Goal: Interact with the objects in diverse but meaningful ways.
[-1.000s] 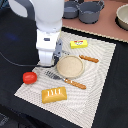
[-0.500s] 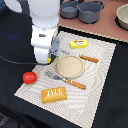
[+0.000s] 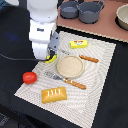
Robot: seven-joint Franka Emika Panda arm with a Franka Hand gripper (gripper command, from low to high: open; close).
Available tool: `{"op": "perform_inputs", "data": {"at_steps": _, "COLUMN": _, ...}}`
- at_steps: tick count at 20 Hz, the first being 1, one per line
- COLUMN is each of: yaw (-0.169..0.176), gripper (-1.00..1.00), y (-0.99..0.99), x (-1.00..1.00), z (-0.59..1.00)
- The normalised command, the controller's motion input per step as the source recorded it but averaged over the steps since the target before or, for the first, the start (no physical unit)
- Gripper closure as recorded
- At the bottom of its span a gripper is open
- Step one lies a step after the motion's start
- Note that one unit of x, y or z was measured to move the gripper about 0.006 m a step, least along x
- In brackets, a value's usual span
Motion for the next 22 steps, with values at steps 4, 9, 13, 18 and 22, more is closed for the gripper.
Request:
{"op": "perform_inputs", "data": {"at_steps": 4, "yaw": -0.077, "gripper": -1.0, "y": -0.51, "x": 0.0, "z": 0.58}}
{"op": "perform_inputs", "data": {"at_steps": 9, "yaw": -0.054, "gripper": -1.0, "y": -0.56, "x": 0.01, "z": 0.24}}
{"op": "perform_inputs", "data": {"at_steps": 13, "yaw": -0.037, "gripper": -1.0, "y": -0.46, "x": 0.01, "z": 0.02}}
{"op": "perform_inputs", "data": {"at_steps": 18, "yaw": -0.025, "gripper": -1.0, "y": -0.49, "x": -0.02, "z": -0.01}}
{"op": "perform_inputs", "data": {"at_steps": 22, "yaw": 0.004, "gripper": -1.0, "y": -0.58, "x": -0.02, "z": -0.02}}
